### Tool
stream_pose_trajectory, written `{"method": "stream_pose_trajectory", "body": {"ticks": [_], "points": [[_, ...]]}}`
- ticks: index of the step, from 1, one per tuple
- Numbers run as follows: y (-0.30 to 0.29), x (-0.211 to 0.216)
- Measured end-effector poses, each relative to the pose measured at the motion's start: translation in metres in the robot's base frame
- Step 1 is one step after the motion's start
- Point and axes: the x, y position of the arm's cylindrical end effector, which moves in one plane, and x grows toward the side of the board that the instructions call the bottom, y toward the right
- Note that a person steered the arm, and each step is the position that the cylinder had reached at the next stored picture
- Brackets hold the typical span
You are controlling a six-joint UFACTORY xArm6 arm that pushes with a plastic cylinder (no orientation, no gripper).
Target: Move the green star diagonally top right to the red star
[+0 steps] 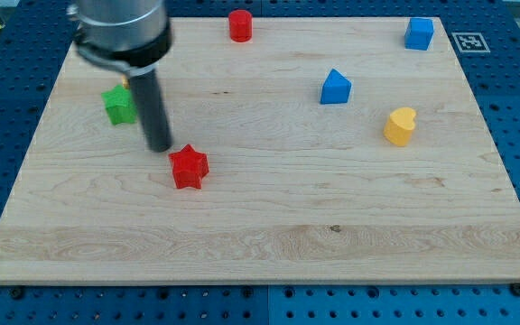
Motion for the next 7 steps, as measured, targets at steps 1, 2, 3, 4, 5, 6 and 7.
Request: {"method": "stream_pose_trajectory", "body": {"ticks": [1, 2, 3, 4, 5, 6, 7], "points": [[-0.076, -0.004], [-0.097, -0.049], [-0.109, -0.065], [-0.111, -0.066], [-0.111, -0.08], [-0.106, -0.086], [-0.081, -0.076]]}}
